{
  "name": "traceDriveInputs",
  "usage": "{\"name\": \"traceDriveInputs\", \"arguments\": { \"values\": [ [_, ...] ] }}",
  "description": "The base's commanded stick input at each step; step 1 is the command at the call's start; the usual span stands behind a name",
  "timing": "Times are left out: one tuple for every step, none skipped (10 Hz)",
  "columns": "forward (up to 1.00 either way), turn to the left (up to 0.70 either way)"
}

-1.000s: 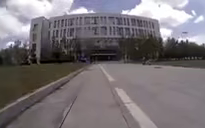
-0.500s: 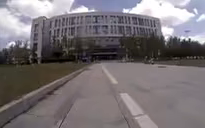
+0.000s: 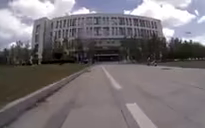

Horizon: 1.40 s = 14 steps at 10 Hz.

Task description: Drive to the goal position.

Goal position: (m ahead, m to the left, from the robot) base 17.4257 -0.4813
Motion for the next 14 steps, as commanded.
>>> {"name": "traceDriveInputs", "arguments": {
  "values": [
    [0.70,0.00],
    [0.70,0.00],
    [0.70,0.00],
    [0.70,0.00],
    [0.70,0.00],
    [0.70,0.00],
    [0.70,0.00],
    [0.70,0.00],
    [0.70,0.00],
    [0.70,0.00],
    [0.70,0.00],
    [0.70,-0.01],
    [0.70,-0.01],
    [0.70,-0.03]
  ]
}}
